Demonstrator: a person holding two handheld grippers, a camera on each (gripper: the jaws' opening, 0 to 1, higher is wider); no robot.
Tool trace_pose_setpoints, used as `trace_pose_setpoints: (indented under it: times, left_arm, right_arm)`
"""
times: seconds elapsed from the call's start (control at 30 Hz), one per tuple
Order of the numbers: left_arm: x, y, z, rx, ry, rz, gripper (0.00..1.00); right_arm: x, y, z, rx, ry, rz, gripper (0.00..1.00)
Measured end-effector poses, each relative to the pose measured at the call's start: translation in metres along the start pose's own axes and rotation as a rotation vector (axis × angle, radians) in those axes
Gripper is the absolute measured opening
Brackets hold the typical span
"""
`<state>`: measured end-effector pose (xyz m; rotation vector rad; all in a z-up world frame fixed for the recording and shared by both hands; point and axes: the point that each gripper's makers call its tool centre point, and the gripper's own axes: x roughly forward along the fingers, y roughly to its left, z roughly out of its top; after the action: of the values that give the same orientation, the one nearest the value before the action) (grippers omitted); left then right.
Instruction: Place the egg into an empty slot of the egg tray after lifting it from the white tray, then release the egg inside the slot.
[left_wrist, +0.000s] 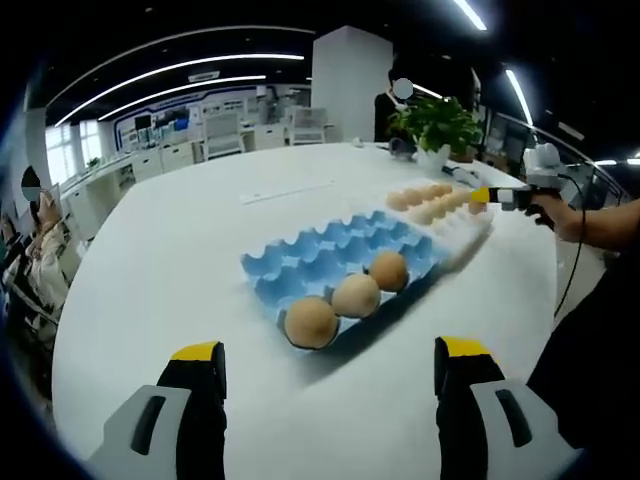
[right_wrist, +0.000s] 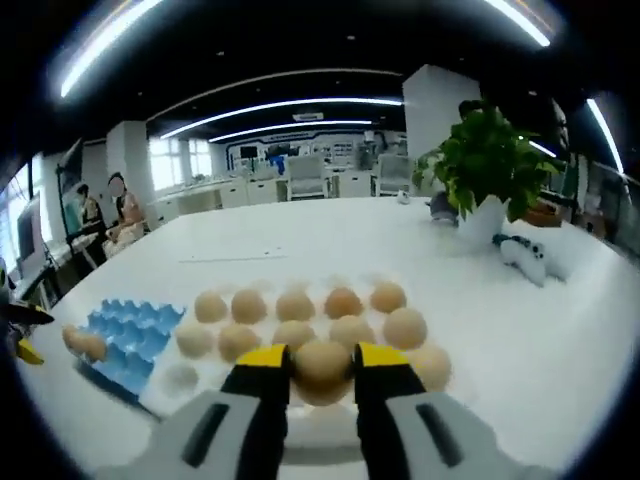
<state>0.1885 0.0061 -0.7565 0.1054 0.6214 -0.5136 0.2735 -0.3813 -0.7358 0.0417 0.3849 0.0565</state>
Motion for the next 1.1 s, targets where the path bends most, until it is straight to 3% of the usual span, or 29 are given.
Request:
trace_pose_setpoints:
  times: [0.23, 0.43, 0.6, 0.87, 1.1]
  left_arm:
    - [0.0, -0.002, -0.001, 0.0, 0.001, -0.002, 0.86]
    - [-0.001, -0.002, -0.001, -0.002, 0.001, -0.001, 0.86]
    - [-0.002, -0.002, 0.0, 0.001, -0.001, 0.0, 0.86]
    - [-0.004, 0.001, -0.001, 0.0, 0.001, 0.003, 0.86]
    - [-0.003, 0.001, 0.0, 0.002, 0.0, -0.001, 0.86]
  right_arm:
    - [-0.001, 0.075, 0.0, -0.078, -0.004, 0.187, 0.24]
    - [-0.003, 0.119, 0.0, -0.123, -0.002, 0.284, 0.24]
    - [-0.003, 0.148, -0.003, -0.153, 0.002, 0.351, 0.24]
    - [-0.003, 0.175, -0.012, -0.19, 0.028, 0.422, 0.25]
    - [-0.002, 0.208, -0.02, -0.269, 0.04, 0.497, 0.25]
